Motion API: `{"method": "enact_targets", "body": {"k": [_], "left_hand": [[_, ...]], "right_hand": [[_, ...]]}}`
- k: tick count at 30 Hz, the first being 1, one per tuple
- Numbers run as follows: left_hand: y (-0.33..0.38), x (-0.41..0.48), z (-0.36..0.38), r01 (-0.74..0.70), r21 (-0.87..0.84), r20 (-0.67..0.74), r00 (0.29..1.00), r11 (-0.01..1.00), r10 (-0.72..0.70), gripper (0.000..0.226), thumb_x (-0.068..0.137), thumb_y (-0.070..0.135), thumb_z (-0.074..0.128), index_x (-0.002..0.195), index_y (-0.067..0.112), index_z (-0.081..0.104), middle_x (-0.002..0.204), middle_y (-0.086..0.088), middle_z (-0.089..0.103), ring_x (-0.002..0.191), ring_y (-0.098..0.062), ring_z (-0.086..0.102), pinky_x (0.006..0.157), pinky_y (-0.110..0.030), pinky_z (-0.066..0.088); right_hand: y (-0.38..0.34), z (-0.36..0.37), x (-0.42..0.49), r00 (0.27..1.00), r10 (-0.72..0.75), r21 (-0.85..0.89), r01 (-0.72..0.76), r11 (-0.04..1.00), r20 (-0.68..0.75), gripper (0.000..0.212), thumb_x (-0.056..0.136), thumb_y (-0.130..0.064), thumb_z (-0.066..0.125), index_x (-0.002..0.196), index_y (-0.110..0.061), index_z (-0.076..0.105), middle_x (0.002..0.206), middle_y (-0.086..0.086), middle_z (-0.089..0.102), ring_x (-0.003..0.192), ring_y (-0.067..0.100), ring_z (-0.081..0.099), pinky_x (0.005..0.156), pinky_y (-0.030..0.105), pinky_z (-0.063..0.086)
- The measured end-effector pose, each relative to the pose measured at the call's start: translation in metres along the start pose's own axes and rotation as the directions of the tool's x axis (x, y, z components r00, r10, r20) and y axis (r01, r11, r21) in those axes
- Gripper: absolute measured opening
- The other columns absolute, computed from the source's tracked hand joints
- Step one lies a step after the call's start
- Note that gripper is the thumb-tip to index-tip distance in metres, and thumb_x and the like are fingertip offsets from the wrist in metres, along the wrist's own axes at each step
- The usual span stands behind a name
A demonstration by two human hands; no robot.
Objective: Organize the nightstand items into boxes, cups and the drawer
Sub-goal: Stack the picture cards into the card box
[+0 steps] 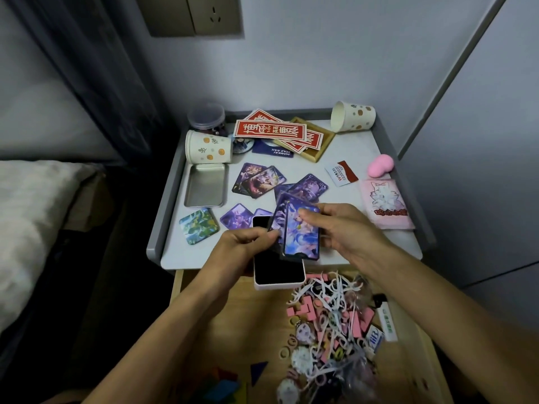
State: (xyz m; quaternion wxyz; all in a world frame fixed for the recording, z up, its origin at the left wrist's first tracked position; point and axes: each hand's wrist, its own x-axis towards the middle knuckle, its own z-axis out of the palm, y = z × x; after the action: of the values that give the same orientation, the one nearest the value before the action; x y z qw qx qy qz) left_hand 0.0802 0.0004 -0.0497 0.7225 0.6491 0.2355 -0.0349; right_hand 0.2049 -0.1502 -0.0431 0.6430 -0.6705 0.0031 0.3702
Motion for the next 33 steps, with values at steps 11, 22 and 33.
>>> {"method": "enact_targets", "body": {"k": [11,22,33], "left_hand": [[0.004,-0.001,0.001,-0.104,0.055,0.005,0.995,0.993,0.104,0.045,0.107,0.013,0.037,0.136,0.045,0.05,0.12,0.007,0.07,0.103,-0.015,0.07,0.079,-0.026,0.056],[-0.001,0.003,-0.003,-0.004,-0.082,0.021,1.0,0.997,0.005,0.027,0.101,0.019,0.05,0.122,0.013,0.065,0.11,-0.007,0.075,0.098,-0.024,0.072,0.086,-0.034,0.051],[-0.004,0.005,-0.001,0.052,-0.011,0.063,0.997,0.999,-0.051,0.024,0.098,0.014,0.057,0.122,0.013,0.06,0.105,-0.004,0.076,0.092,-0.022,0.074,0.07,-0.029,0.055]], "right_hand": [[-0.015,-0.008,0.001,0.998,-0.067,-0.074,0.069,0.995,0.017,0.005,0.09,-0.01,0.066,0.089,-0.006,0.067,0.077,0.005,0.075,0.065,0.01,0.071,0.054,0.02,0.055],[-0.017,-0.012,0.003,0.973,-0.126,-0.296,0.18,0.938,0.193,0.013,0.089,-0.01,0.068,0.102,-0.008,0.066,0.088,0.005,0.076,0.079,0.012,0.073,0.064,0.019,0.055],[-0.005,-0.007,0.006,0.977,-0.135,-0.367,0.188,0.911,0.166,0.018,0.088,-0.013,0.07,0.104,-0.007,0.066,0.088,0.007,0.076,0.079,0.013,0.073,0.067,0.024,0.053]]}}
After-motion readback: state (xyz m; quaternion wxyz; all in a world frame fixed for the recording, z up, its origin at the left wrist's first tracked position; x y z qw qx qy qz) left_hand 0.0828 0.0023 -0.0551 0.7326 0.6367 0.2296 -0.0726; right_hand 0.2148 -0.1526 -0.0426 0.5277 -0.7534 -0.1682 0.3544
